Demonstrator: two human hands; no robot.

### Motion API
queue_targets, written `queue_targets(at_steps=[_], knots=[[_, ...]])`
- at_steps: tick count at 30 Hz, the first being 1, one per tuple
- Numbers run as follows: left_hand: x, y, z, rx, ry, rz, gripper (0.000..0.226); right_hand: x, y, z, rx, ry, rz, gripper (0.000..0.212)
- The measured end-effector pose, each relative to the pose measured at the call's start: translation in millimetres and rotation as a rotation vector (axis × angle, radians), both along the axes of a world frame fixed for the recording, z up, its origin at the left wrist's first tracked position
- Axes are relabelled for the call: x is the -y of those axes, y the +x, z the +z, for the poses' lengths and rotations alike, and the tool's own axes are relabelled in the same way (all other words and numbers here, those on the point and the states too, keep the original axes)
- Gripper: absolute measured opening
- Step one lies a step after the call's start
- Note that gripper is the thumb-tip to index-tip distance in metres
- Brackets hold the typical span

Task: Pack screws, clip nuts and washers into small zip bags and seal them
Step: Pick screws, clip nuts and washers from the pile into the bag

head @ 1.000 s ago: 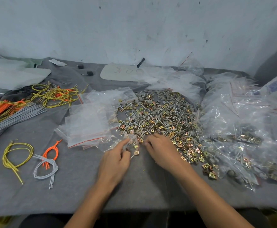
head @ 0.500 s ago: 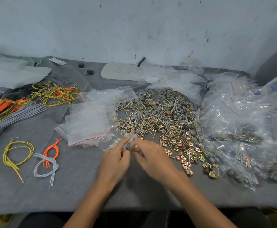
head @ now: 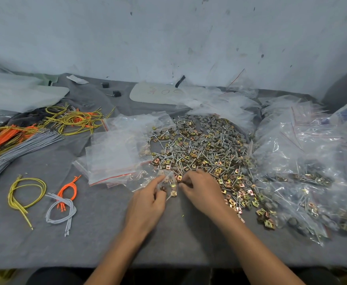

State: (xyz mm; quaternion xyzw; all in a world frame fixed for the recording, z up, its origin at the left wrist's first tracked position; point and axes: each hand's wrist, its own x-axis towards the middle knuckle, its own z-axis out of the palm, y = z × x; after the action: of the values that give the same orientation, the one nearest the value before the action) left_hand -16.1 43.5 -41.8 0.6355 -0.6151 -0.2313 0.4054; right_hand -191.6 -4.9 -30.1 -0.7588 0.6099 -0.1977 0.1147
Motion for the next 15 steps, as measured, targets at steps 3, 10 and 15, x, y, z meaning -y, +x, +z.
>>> queue_targets(at_steps=[3,10,15], knots=[[0,0,-1,0.004,0.002,0.007,0.057,0,1,0,-0.017,-0.018,0.018,0.008],[1,-1,-1,0.003,-0.005,0.011,0.057,-9,-7,3,0.090,-0.012,0.030,0.010],[1,-1,2,0.017,0.010,0.001,0.058,-33,-4,15,0.422,-0.047,0.074,0.006]])
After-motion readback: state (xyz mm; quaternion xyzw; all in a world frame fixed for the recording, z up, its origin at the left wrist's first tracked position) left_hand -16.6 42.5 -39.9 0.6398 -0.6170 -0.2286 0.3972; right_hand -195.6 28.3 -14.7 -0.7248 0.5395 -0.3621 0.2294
